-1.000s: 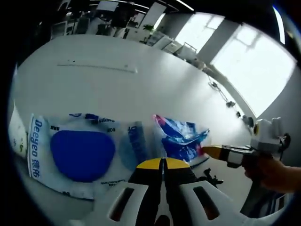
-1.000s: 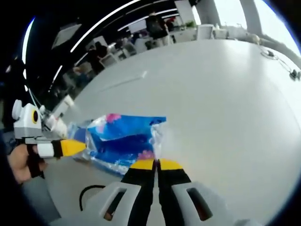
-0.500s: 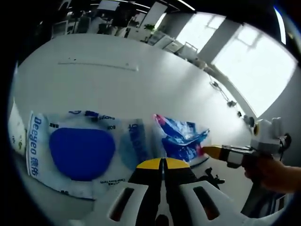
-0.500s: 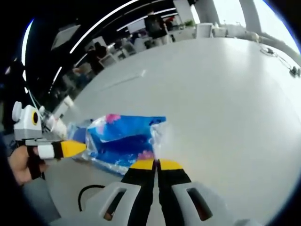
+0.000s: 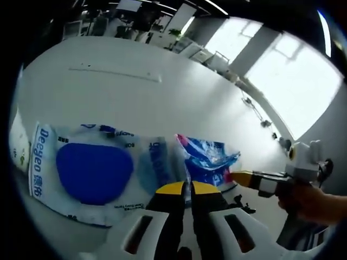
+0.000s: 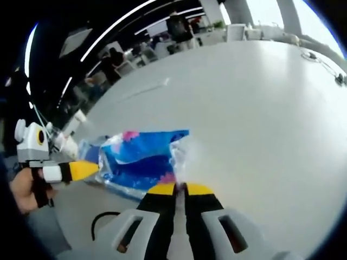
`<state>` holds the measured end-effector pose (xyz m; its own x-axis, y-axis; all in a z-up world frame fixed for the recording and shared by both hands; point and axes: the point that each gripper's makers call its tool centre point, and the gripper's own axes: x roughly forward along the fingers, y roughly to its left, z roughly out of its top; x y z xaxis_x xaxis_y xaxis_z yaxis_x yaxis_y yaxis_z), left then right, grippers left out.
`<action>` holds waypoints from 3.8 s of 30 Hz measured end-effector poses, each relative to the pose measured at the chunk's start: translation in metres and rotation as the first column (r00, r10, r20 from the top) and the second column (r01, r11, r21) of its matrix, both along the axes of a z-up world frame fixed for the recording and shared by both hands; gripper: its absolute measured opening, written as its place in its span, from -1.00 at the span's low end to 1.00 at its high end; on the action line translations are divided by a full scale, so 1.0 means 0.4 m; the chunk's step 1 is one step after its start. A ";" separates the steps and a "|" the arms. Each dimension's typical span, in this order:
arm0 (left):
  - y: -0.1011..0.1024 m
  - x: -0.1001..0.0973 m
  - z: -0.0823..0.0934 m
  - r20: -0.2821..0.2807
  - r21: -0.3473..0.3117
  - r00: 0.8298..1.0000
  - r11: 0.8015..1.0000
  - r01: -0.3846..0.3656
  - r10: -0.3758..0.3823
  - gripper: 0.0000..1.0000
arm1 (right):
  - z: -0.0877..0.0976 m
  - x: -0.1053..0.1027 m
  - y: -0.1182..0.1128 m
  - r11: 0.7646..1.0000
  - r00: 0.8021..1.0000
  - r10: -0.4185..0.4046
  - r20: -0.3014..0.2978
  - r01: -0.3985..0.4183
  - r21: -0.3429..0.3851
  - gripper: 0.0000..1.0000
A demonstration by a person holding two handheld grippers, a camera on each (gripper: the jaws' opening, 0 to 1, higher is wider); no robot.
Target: Arrange the tabletop items into an orderly group along one side of the table until the central work area is clear of visible clutter.
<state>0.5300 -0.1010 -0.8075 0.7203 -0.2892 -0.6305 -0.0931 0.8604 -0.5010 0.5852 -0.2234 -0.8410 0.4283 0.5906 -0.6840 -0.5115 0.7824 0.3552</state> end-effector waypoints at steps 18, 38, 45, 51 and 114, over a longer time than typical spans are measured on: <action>0.028 -0.045 0.043 0.069 0.092 0.996 0.994 0.055 -0.061 -0.45 | 0.032 -0.019 0.009 1.000 0.999 0.016 0.041 -0.015 -0.012 -0.46; 0.070 -0.123 0.124 0.156 0.127 0.985 0.990 0.057 -0.076 -0.28 | 0.093 -0.074 0.021 1.000 0.997 0.001 0.082 -0.002 0.010 -0.40; 0.075 -0.147 0.136 0.162 0.120 0.983 0.991 0.064 -0.084 -0.27 | 0.103 -0.104 0.009 1.000 0.996 -0.017 0.088 0.016 0.004 -0.31; 0.076 -0.162 0.146 0.169 0.110 0.982 0.992 0.065 -0.083 -0.26 | 0.107 -0.126 -0.005 0.999 0.996 -0.038 0.085 0.038 0.001 -0.27; 0.336 -0.515 0.153 0.163 0.133 0.984 0.990 0.051 -0.073 0.24 | 0.181 -0.374 -0.005 0.998 0.983 -0.067 0.169 0.069 -0.009 0.08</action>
